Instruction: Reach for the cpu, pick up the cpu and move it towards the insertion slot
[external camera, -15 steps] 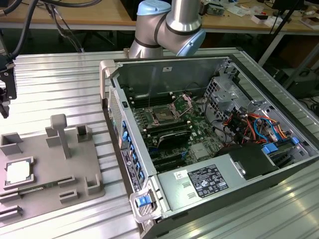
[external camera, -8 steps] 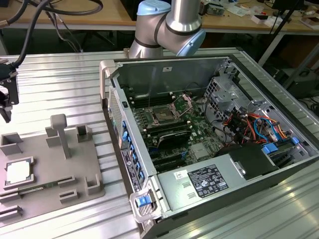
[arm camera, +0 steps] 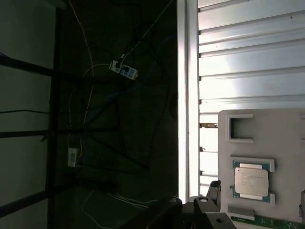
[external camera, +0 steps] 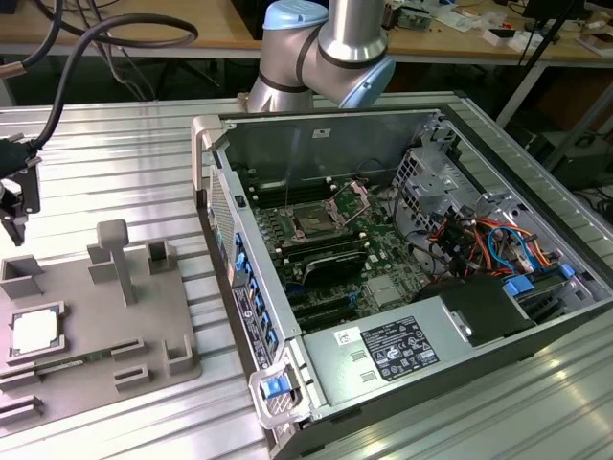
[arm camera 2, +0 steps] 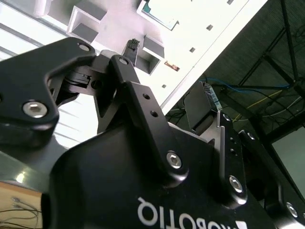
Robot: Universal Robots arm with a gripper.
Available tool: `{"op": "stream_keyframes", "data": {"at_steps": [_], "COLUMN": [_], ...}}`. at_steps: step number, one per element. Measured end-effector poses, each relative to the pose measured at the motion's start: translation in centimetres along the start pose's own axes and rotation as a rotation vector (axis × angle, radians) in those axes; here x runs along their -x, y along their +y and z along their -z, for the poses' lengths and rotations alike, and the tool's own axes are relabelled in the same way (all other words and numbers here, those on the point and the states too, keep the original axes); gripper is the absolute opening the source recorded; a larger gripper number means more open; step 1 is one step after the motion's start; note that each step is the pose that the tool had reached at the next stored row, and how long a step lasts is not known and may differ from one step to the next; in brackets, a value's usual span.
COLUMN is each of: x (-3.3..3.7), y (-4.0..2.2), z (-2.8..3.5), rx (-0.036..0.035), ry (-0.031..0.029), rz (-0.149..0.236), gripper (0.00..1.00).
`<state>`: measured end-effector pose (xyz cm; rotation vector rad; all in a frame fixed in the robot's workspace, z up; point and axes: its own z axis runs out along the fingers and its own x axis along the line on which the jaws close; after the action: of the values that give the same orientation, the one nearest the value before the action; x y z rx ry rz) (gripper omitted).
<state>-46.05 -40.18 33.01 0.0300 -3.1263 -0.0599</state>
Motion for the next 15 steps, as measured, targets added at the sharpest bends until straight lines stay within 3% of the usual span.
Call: {"op": "stream_keyframes", "data": {"at_steps": [15], "x": [0.0], "y": [-0.01], "z": [-0.23], "rx": [0.0001], "ry": [0.0018], "rz": [0.0], "gripper": [0.66]}}
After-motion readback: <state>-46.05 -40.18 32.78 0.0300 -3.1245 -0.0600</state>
